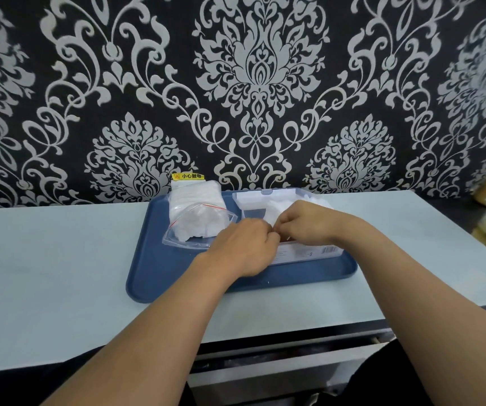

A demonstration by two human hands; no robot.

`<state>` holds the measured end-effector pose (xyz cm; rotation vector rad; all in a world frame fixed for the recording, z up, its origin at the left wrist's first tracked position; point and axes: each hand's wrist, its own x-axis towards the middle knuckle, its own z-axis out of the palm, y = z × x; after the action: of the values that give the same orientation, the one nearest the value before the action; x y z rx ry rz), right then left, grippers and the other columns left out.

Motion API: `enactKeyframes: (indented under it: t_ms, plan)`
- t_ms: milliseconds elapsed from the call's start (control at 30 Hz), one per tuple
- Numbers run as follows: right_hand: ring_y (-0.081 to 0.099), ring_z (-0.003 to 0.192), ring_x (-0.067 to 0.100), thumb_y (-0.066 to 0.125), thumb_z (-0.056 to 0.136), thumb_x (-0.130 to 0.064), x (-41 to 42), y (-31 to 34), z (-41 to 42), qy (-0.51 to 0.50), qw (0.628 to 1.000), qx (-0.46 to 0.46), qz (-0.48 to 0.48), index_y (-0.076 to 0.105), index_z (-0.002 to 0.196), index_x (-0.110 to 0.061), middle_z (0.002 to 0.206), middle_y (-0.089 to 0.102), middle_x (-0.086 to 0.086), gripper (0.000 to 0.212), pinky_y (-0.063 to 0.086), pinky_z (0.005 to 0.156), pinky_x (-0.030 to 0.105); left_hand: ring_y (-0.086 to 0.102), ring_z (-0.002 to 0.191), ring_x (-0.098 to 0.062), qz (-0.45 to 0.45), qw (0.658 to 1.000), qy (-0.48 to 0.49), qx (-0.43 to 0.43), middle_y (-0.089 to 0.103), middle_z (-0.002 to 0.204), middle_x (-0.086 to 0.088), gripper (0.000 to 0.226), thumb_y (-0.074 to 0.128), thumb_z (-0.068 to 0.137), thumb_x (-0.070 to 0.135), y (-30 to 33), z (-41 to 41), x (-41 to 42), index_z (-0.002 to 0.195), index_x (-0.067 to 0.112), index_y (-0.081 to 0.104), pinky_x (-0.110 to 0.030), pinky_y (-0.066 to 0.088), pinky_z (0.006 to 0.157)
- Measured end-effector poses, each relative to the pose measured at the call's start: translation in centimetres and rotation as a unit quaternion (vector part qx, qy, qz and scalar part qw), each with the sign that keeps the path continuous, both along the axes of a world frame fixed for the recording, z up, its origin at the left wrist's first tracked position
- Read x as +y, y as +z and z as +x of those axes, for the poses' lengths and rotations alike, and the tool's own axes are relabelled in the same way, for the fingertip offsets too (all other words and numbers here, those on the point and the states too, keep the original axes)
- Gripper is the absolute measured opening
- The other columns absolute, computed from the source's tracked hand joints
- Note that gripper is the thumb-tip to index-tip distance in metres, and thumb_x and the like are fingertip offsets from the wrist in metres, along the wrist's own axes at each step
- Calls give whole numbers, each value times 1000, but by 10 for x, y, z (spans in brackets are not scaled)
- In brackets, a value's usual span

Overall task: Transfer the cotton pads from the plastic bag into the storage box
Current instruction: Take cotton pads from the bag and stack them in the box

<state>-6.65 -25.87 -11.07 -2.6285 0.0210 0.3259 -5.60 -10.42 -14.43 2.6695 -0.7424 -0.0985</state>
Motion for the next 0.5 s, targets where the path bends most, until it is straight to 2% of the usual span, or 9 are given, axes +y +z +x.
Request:
enactKeyframes:
  t_ms: [100, 167, 233, 267, 300, 333, 367, 433, 500]
  plan:
    - [56, 65, 14, 57, 89, -12, 0, 7, -4, 14, 1000, -26, -8, 75, 75, -13, 68, 67, -1, 23, 46, 63, 25, 63, 96, -32, -7, 999, -4, -36, 68, 110, -7, 33, 43, 94, 38, 12, -4, 4, 107, 21, 69, -39, 51, 74]
    - [66, 62, 14, 59, 88, -12, 7, 18, -10, -1, 994, -105, 11, 75, 70, -20, 64, 71, -3, 25, 51, 58, 25, 67, 88, -24, -93, 991, -7, -99, 73, 99, 1, 30, 51, 88, 37, 29, -11, 14, 105, 26, 74, -36, 56, 77]
    - [69, 65, 16, 60, 85, -12, 24, 32, -20, -26, 970, -238, 46, 76, 70, -16, 62, 71, -2, 22, 55, 58, 28, 64, 69, -4, -270, 948, 28, -169, 74, 83, 12, 24, 57, 82, 30, 51, -16, 38, 94, 26, 77, -22, 53, 67]
    - [69, 66, 15, 61, 83, -11, 37, 38, -27, -19, 955, -281, 89, 78, 72, -15, 62, 71, -2, 21, 55, 61, 28, 61, 62, -2, -348, 913, 59, -207, 73, 79, 15, 20, 59, 80, 23, 59, -14, 56, 90, 25, 77, -18, 49, 61]
    - [68, 65, 14, 60, 82, -8, 54, 44, -35, 7, 948, -287, 138, 79, 74, -15, 63, 72, -3, 21, 55, 63, 27, 60, 62, -4, -398, 881, 104, -235, 71, 79, 16, 21, 60, 79, 18, 63, -9, 75, 91, 24, 76, -17, 49, 59]
    - [69, 66, 14, 59, 81, -6, 72, 45, -42, 48, 947, -268, 172, 80, 77, -16, 66, 73, -3, 23, 54, 65, 26, 61, 67, -4, -420, 860, 160, -242, 71, 84, 16, 24, 59, 79, 15, 63, -2, 94, 95, 23, 75, -19, 52, 64]
    - [69, 69, 17, 57, 82, -5, 90, 39, -45, 95, 952, -238, 169, 79, 77, -17, 69, 74, -2, 25, 54, 66, 27, 62, 78, -5, -424, 853, 214, -217, 72, 93, 11, 28, 58, 80, 15, 60, 5, 110, 103, 21, 74, -23, 53, 73]
    - [61, 74, 27, 52, 84, -2, 118, 17, -41, 174, 962, -196, 71, 72, 73, -15, 73, 69, 5, 26, 49, 64, 30, 61, 100, -13, -409, 864, 281, -83, 70, 112, 4, 29, 58, 88, 17, 44, 17, 125, 114, 20, 71, -28, 47, 87]
    - [58, 80, 31, 49, 89, -3, 128, -3, -28, 181, 967, -179, -16, 67, 86, -9, 82, 61, 10, 19, 47, 67, 33, 60, 108, -17, -382, 884, 264, 47, 68, 114, 5, 21, 58, 95, 21, 30, 23, 122, 112, 23, 70, -30, 46, 86]
